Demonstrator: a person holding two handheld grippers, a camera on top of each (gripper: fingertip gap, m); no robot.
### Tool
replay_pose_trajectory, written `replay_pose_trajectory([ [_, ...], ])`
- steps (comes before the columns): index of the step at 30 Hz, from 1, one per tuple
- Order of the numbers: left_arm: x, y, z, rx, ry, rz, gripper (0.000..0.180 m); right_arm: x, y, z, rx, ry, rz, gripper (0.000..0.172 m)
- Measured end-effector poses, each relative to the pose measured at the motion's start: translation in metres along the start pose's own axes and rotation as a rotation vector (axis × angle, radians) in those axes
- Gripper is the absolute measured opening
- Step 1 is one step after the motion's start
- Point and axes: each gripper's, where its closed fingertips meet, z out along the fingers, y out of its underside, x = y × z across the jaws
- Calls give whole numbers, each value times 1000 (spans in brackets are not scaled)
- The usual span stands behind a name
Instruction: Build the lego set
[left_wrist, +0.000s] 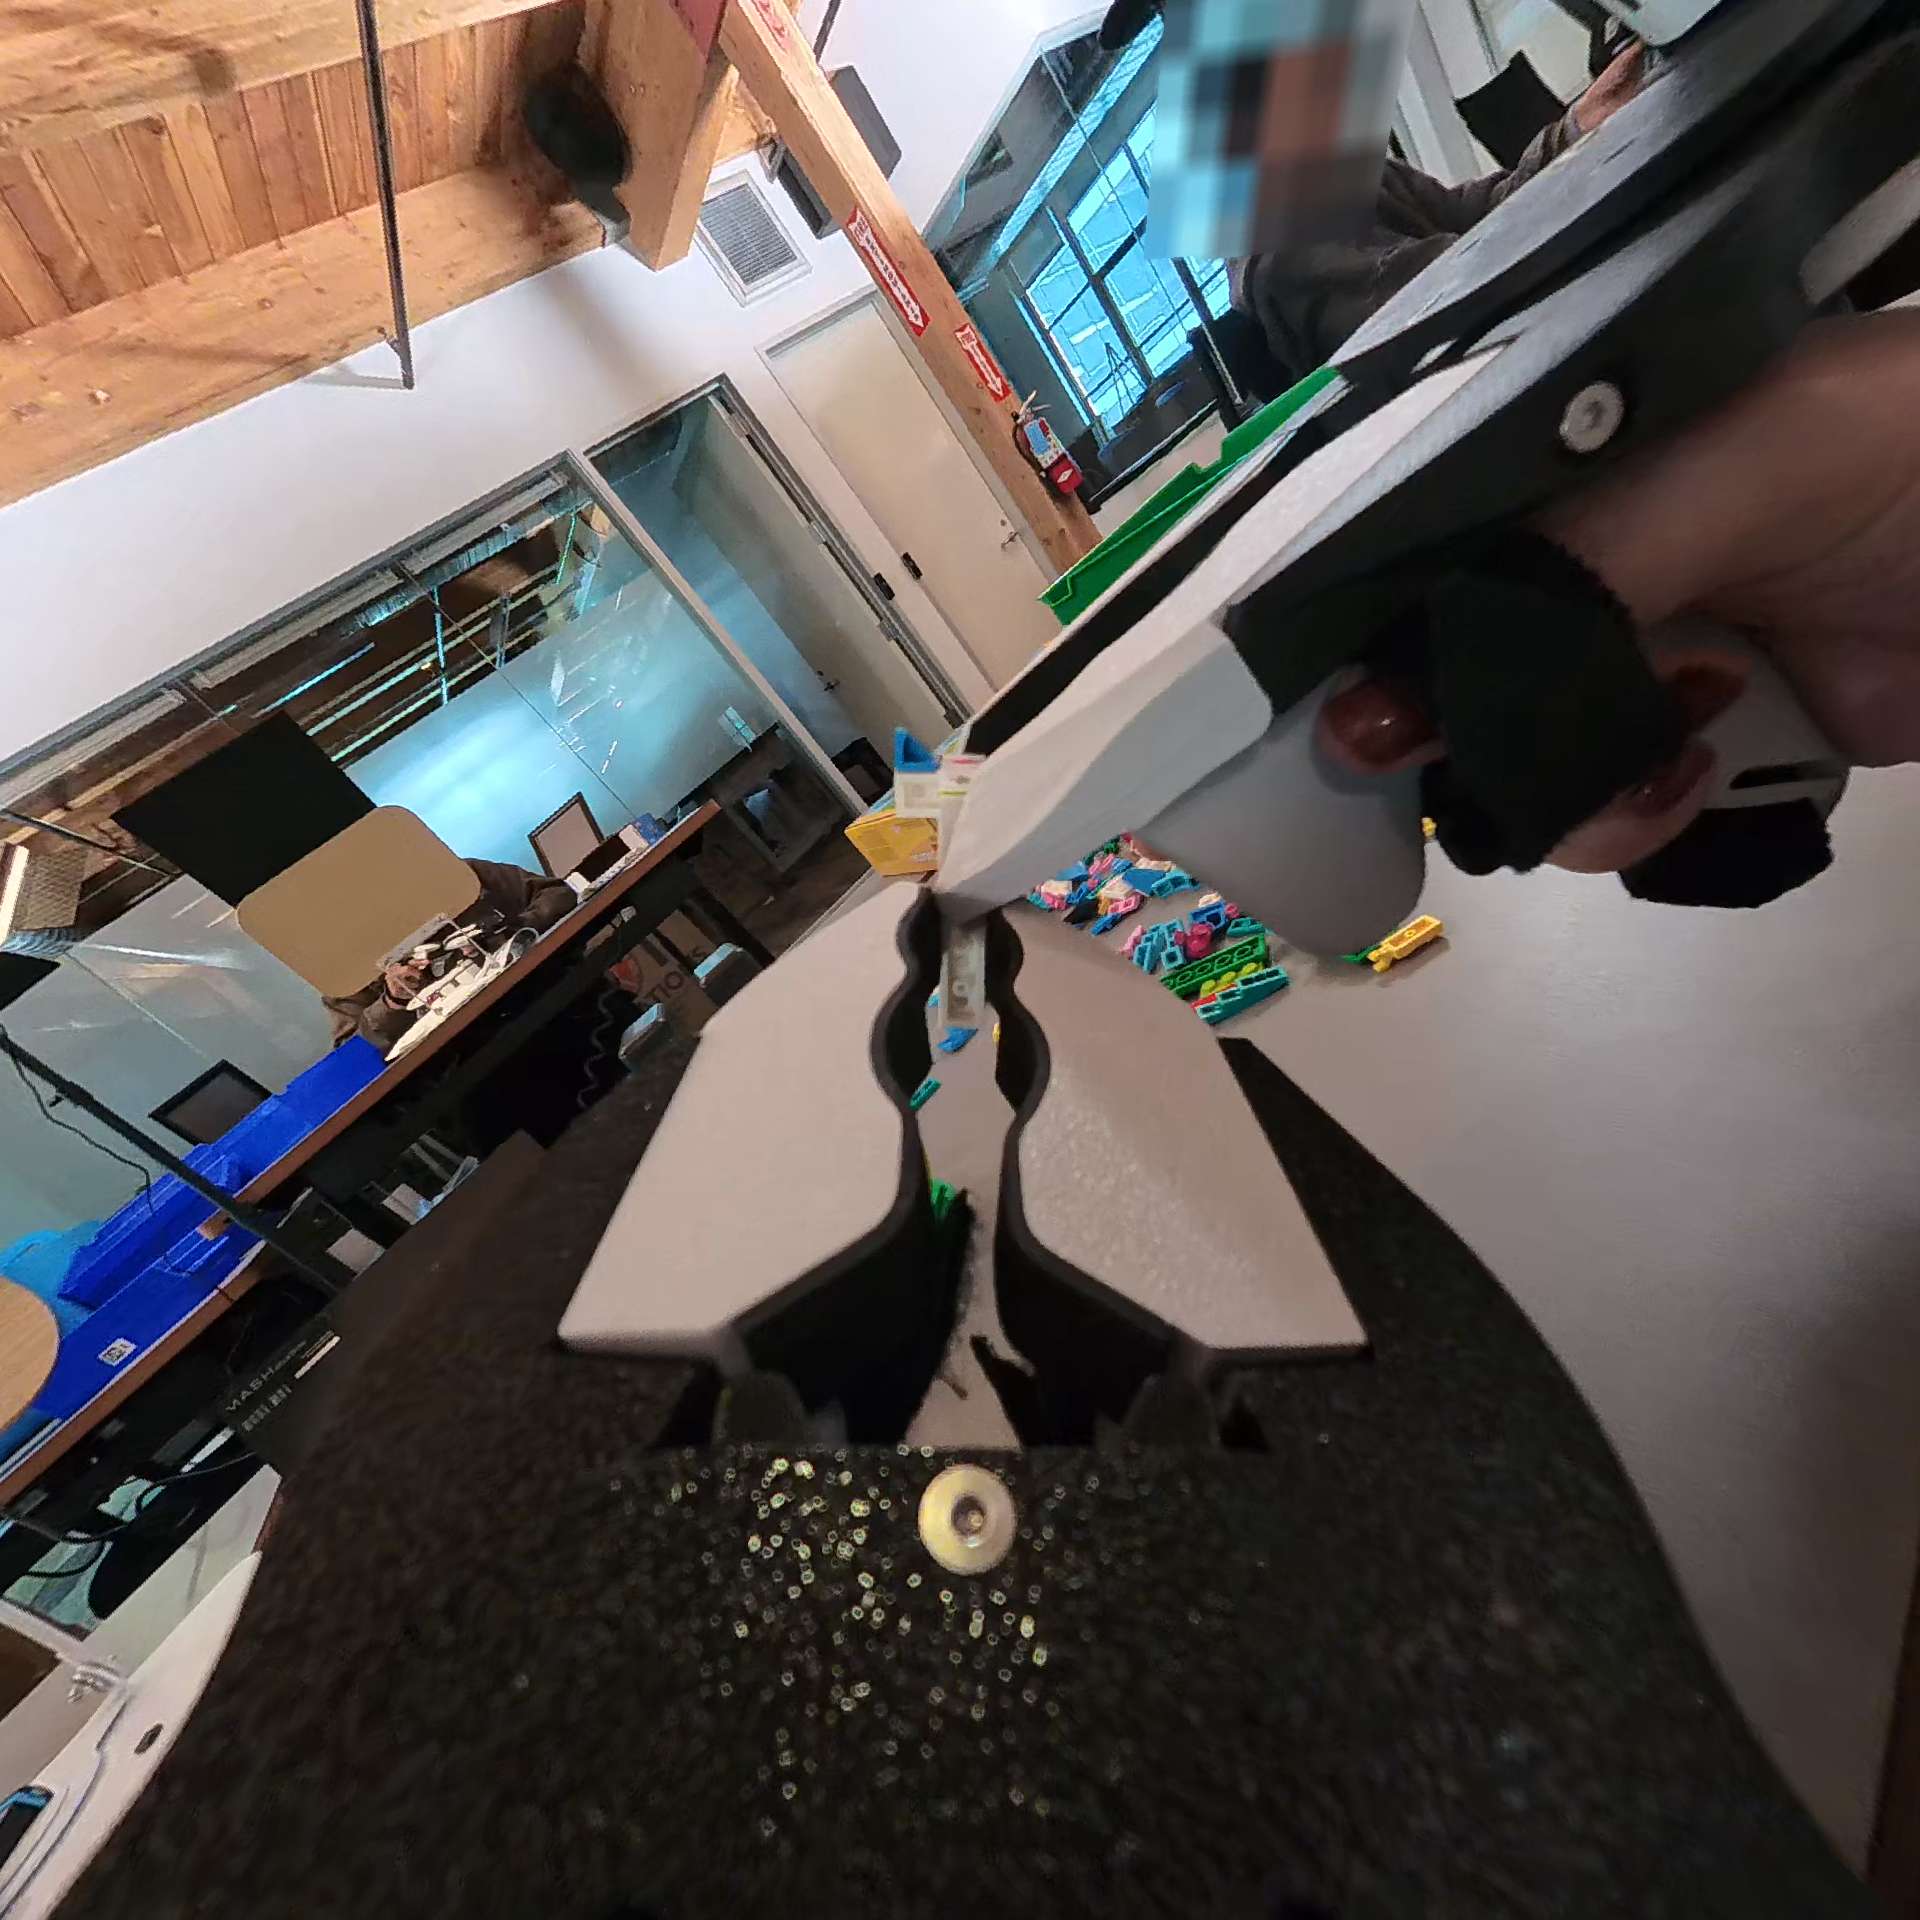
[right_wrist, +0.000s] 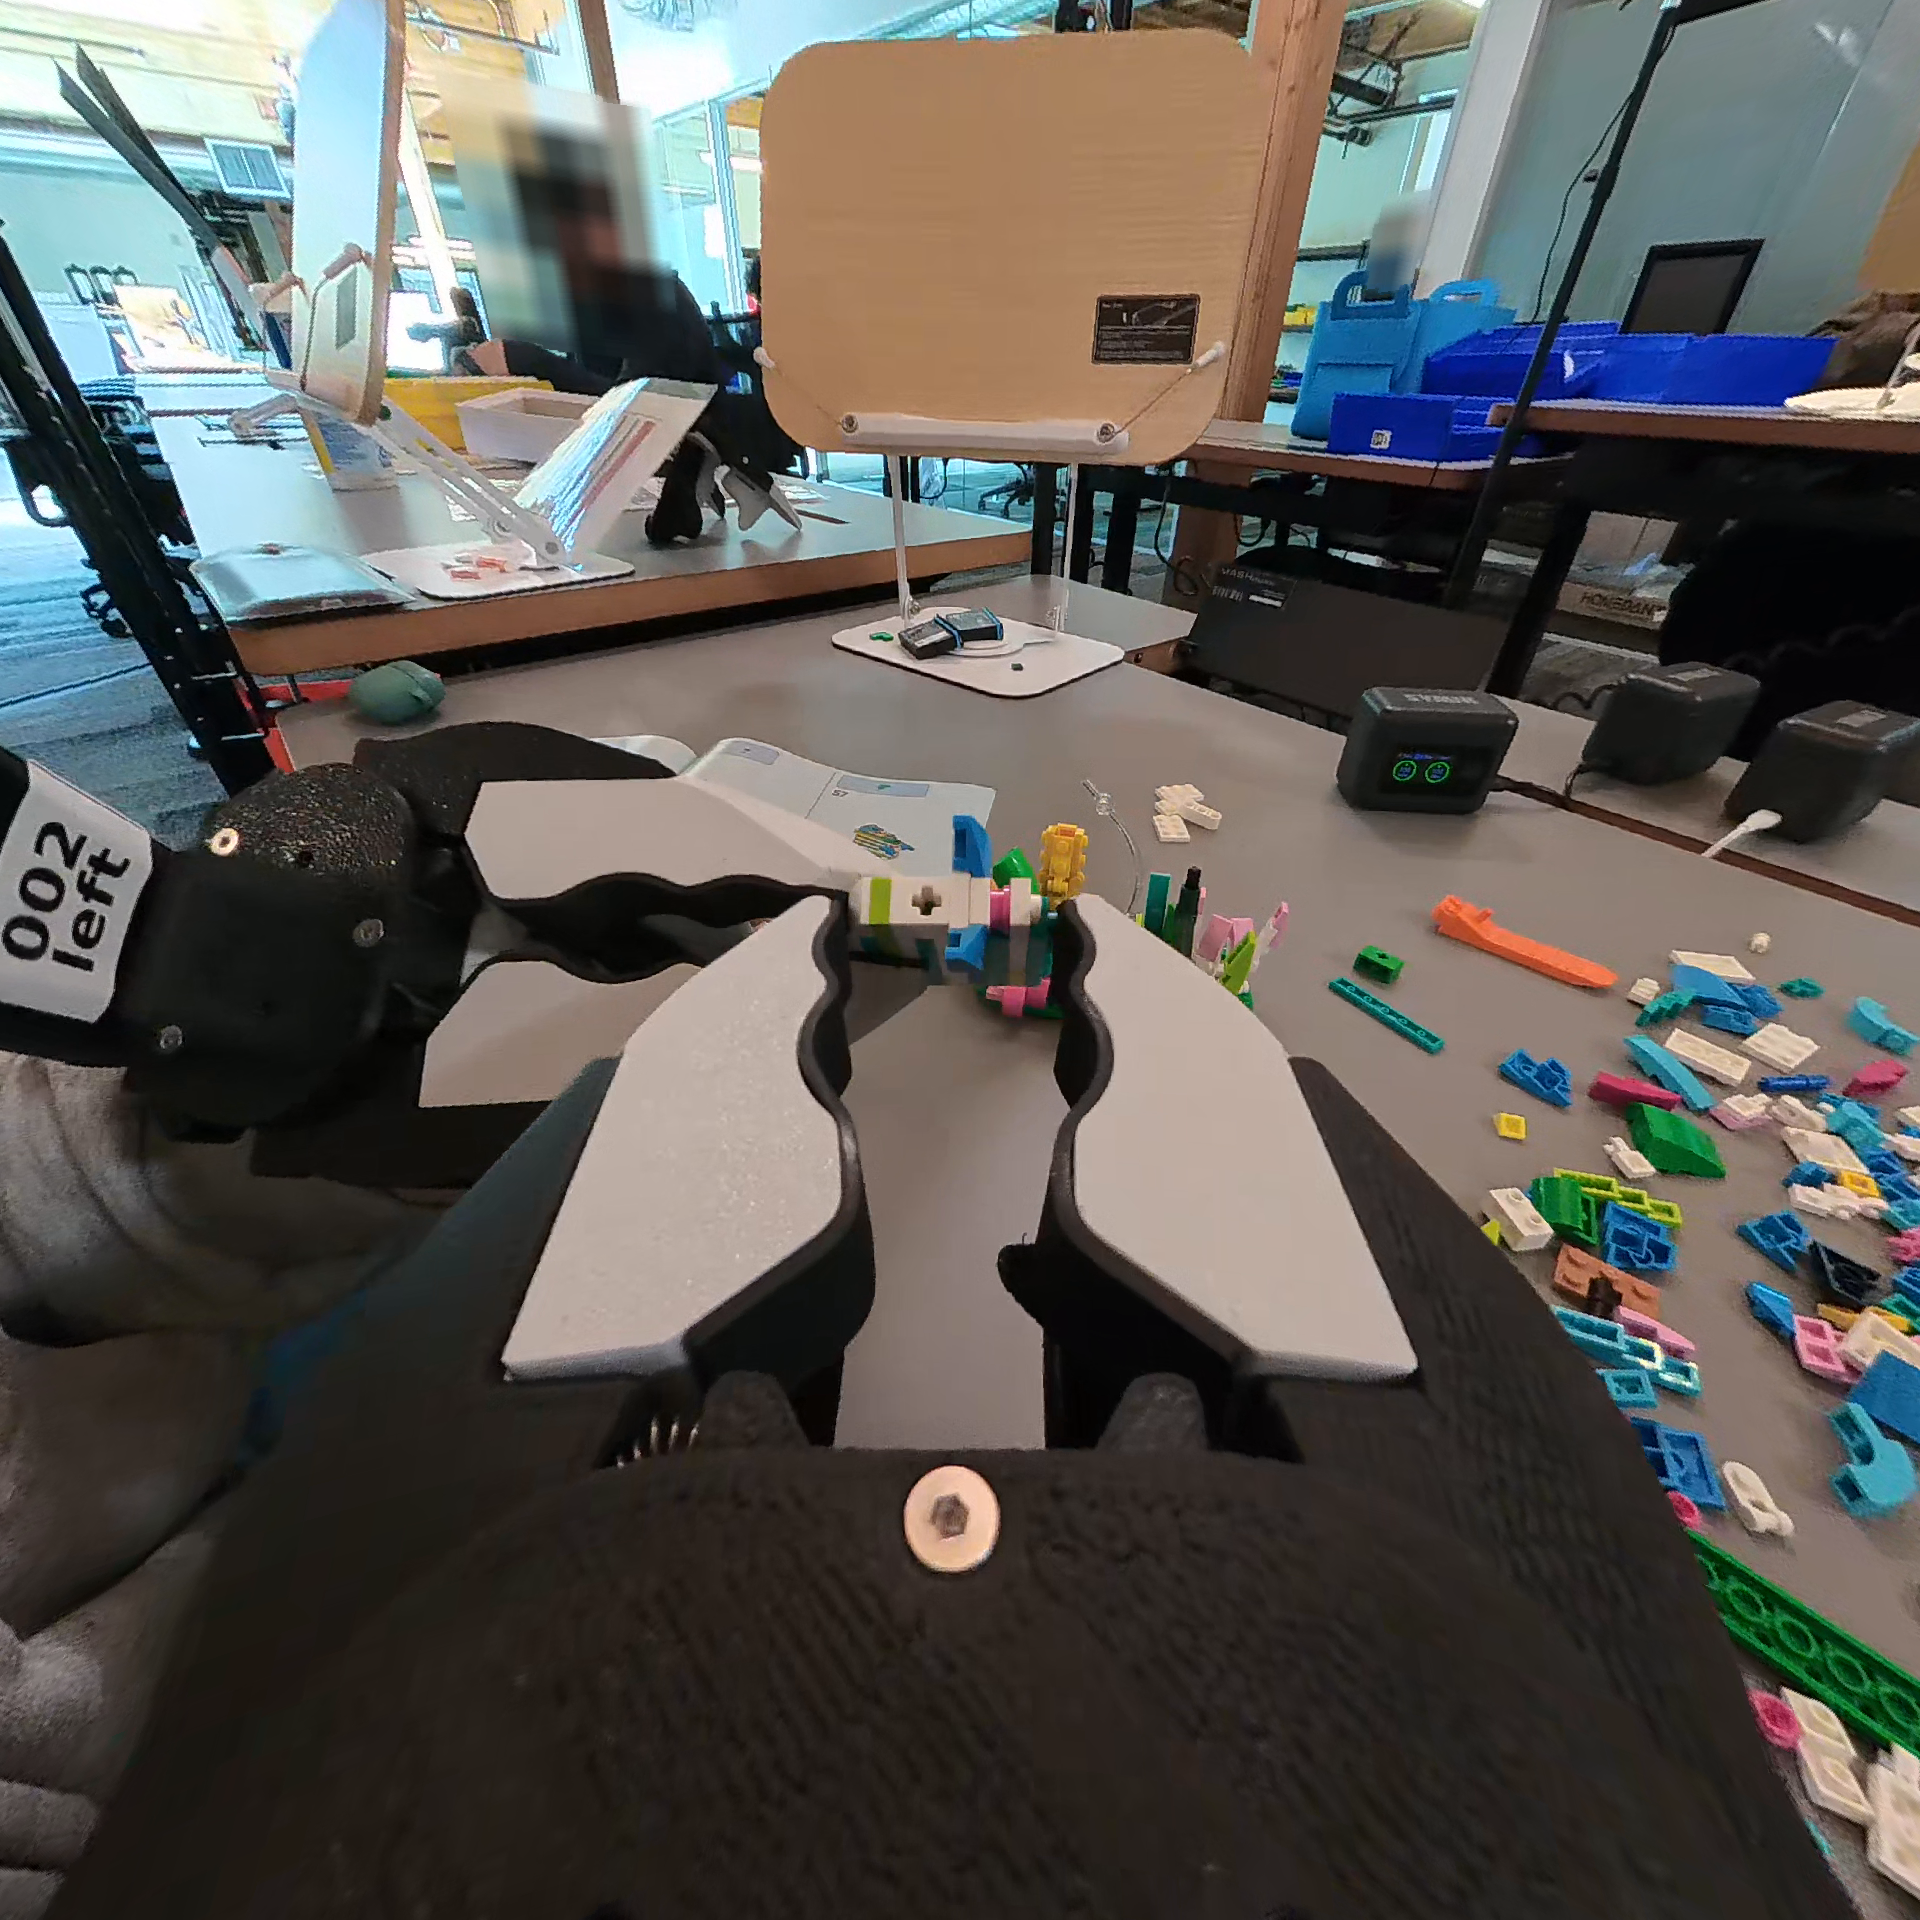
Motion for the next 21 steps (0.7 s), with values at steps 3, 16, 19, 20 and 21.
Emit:
replay_pose_trajectory([
  [3, -1, -2, 0, 23, 11, -56, 9, 0, -1, 0, 15, -4, 5, 37],
  [16, -34, -20, -5, 352, 332, -1384, 8, -8, -20, 2, 49, 110, -446, 64],
  [19, -29, -23, -4, 358, 358, -1418, 8, -8, -22, 3, 41, 143, -486, 55],
  [20, -27, -23, -4, 355, 364, -1425, 8, -8, -22, 2, 40, 150, -487, 52],
  [21, -25, -23, -3, 352, 371, -1436, 8, -7, -21, 2, 34, 156, -487, 49],
])
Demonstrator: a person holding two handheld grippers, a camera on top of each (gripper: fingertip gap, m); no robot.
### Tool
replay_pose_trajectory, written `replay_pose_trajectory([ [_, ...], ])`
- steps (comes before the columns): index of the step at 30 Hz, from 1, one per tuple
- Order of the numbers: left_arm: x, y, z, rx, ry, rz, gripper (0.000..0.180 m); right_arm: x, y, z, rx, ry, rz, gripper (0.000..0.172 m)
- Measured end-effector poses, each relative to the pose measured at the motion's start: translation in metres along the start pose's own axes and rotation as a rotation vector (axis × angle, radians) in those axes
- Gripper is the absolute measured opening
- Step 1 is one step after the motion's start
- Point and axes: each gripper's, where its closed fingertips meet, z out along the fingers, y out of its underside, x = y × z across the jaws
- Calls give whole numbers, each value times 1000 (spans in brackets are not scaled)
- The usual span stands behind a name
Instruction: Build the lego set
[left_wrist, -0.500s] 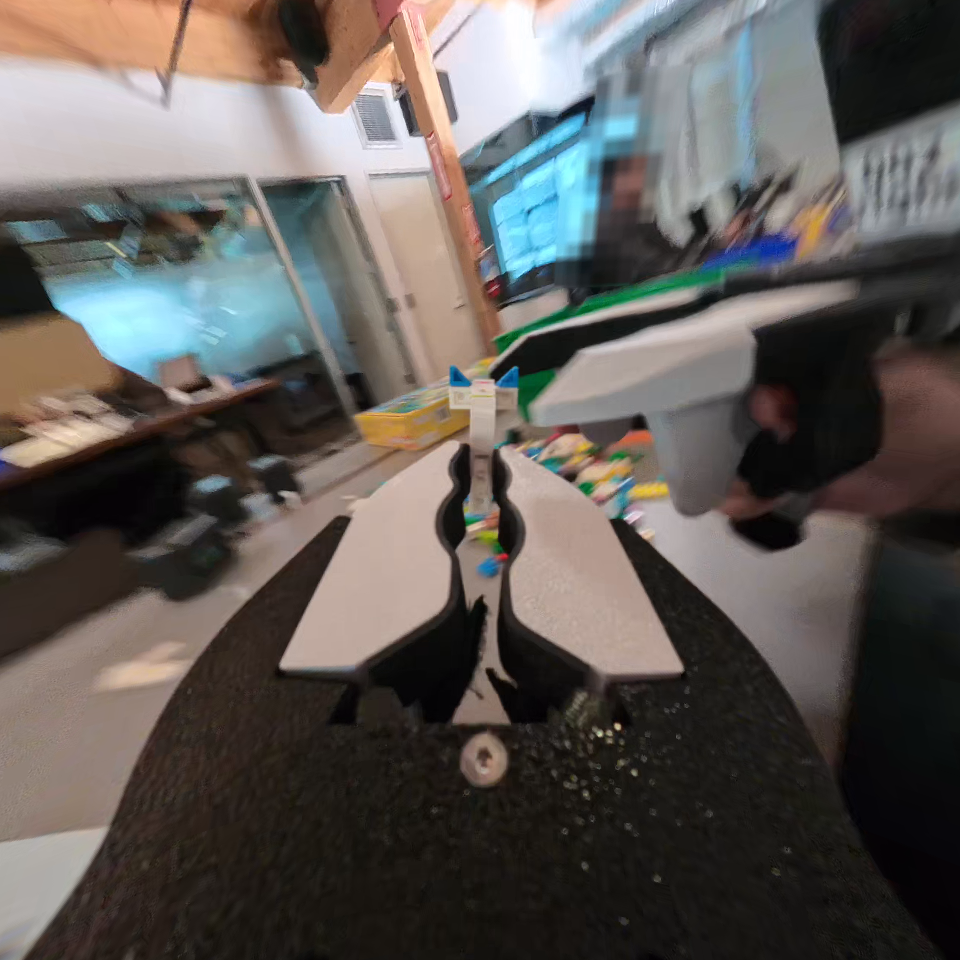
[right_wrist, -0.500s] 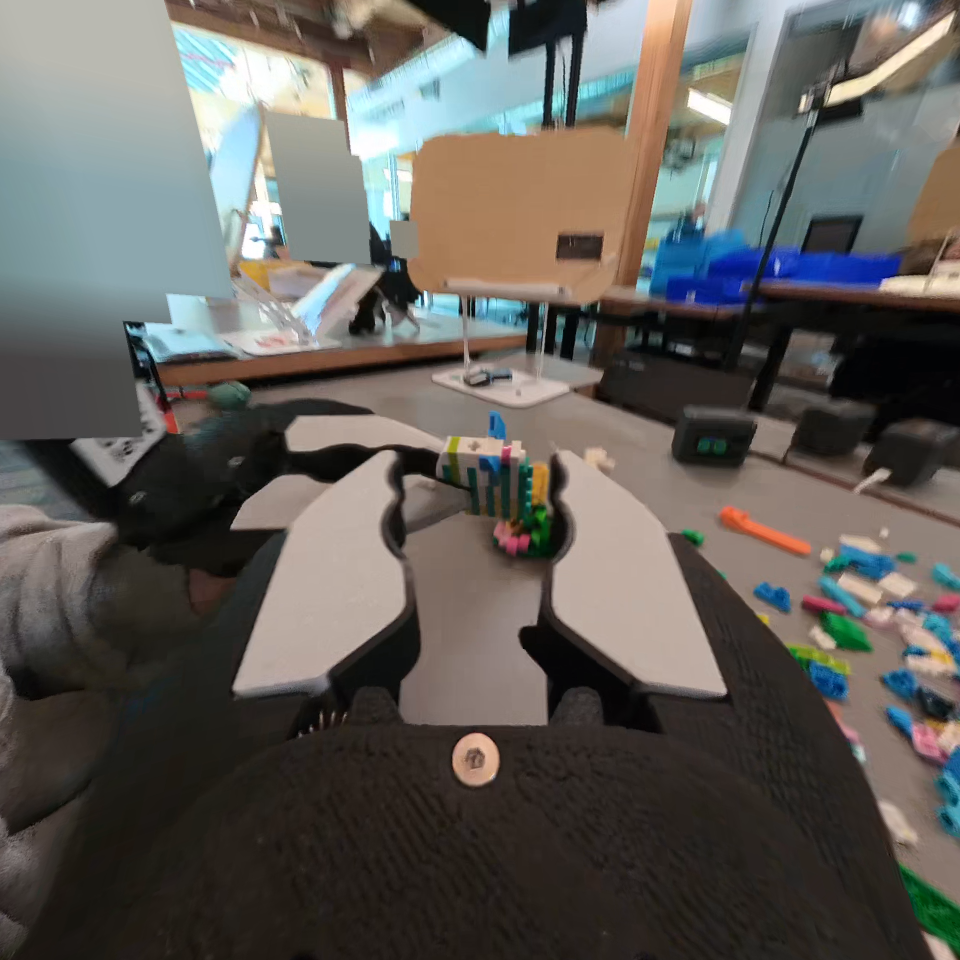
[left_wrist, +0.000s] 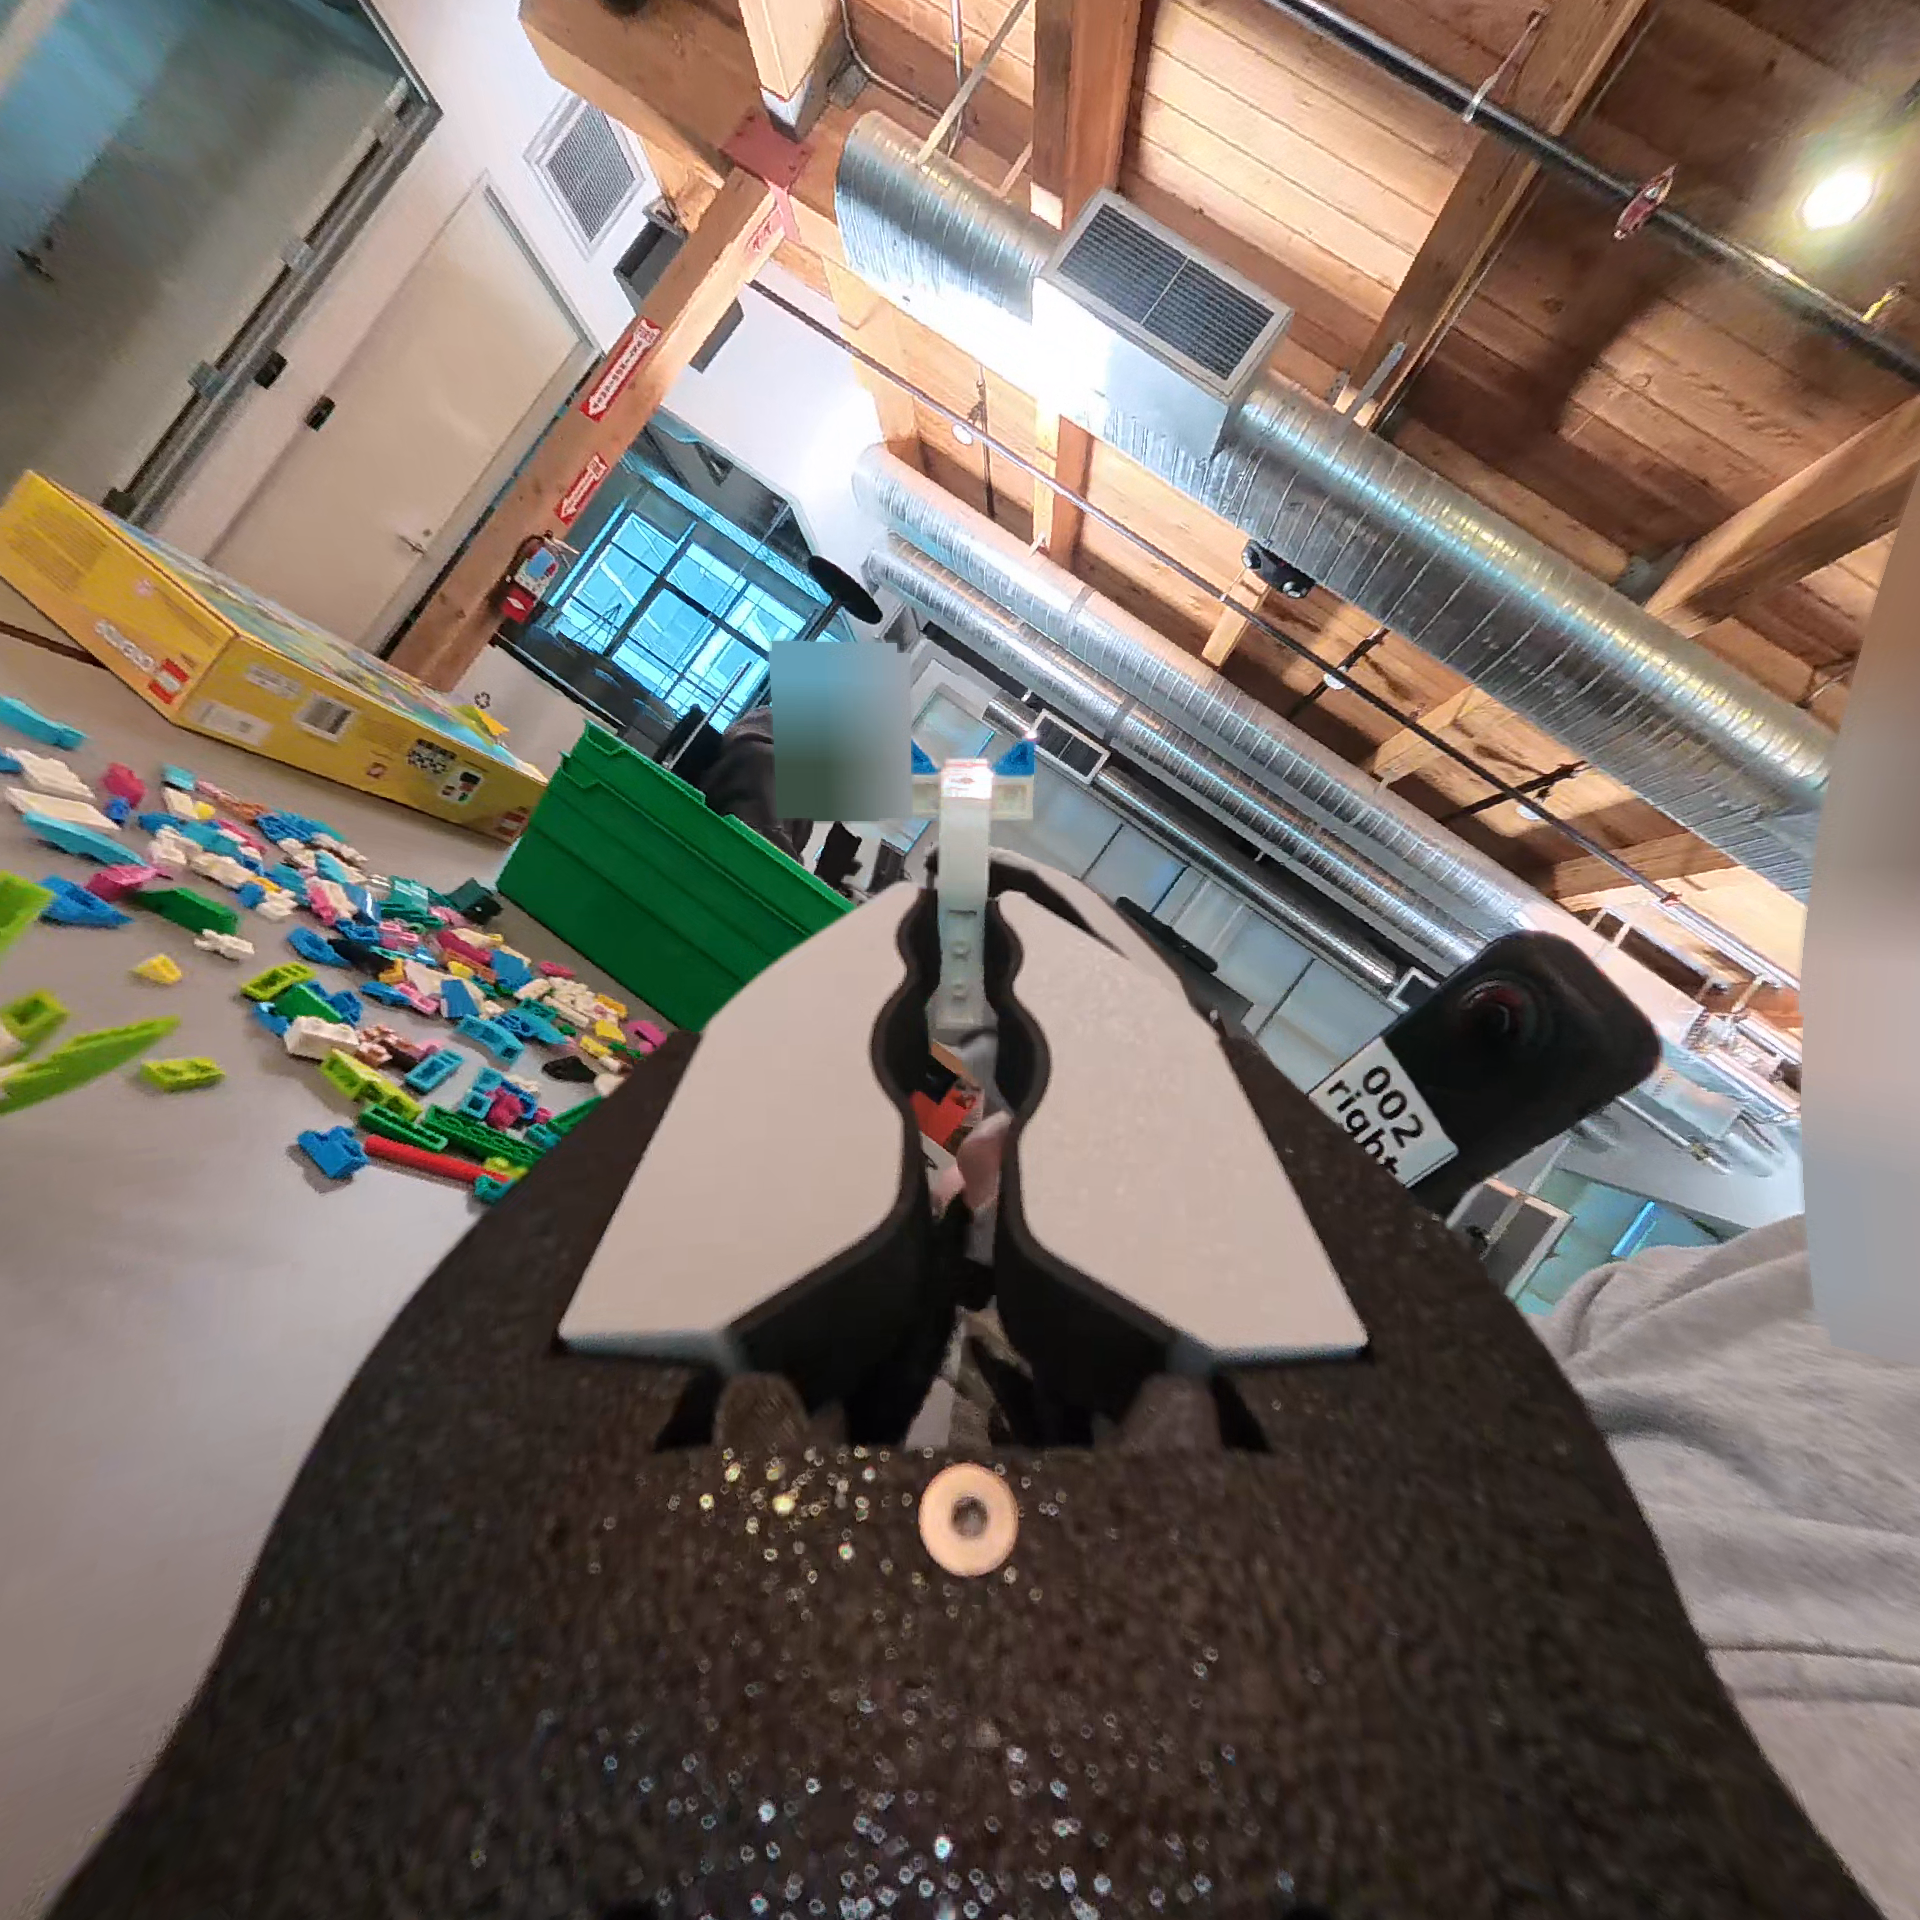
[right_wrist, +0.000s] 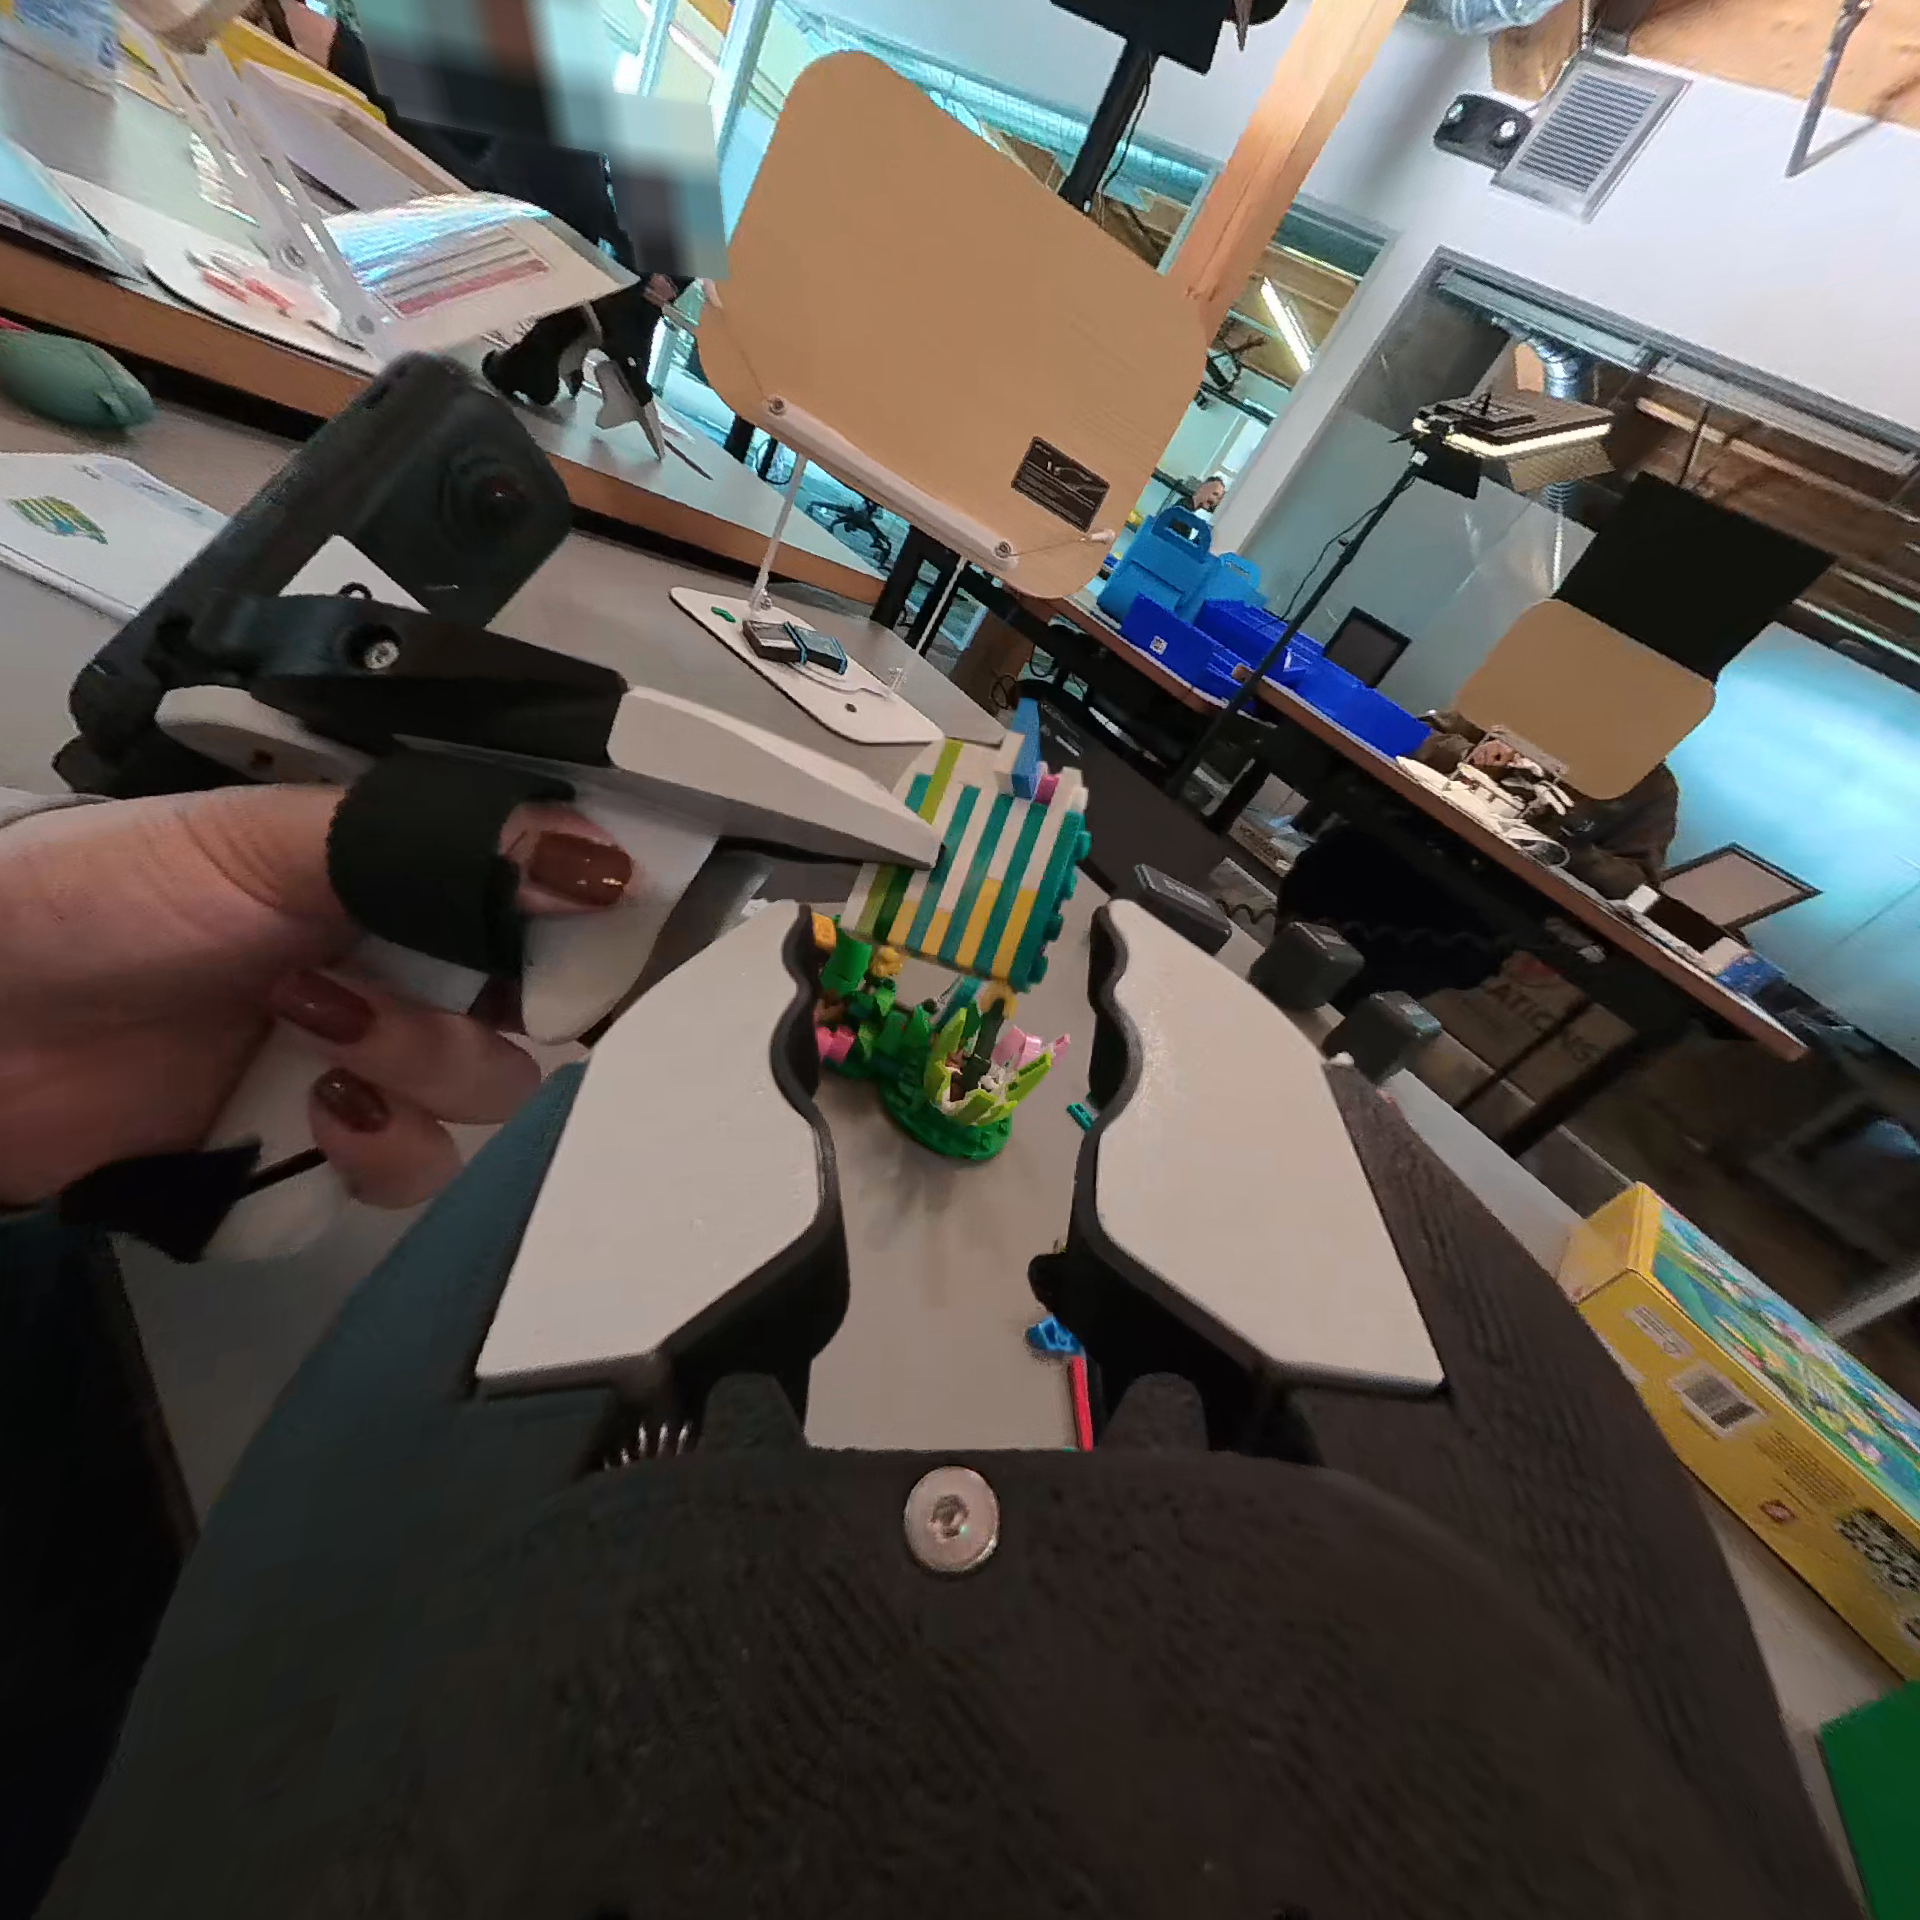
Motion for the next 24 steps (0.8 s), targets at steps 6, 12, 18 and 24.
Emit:
replay_pose_trajectory([
  [6, -2, 4, 1, -3, -9, -14, 9, 0, 3, -2, 7, 7, 39, 39],
  [12, -10, 6, -1, 0, -21, -55, 8, -1, 7, -4, 59, -29, 55, 48],
  [18, -27, -9, -10, 41, -54, -74, 9, 29, 35, -19, 193, 130, 91, 55],
  [24, -39, -15, -18, 19, -89, 35, 8, 48, 52, -23, 215, 188, 210, 49],
])
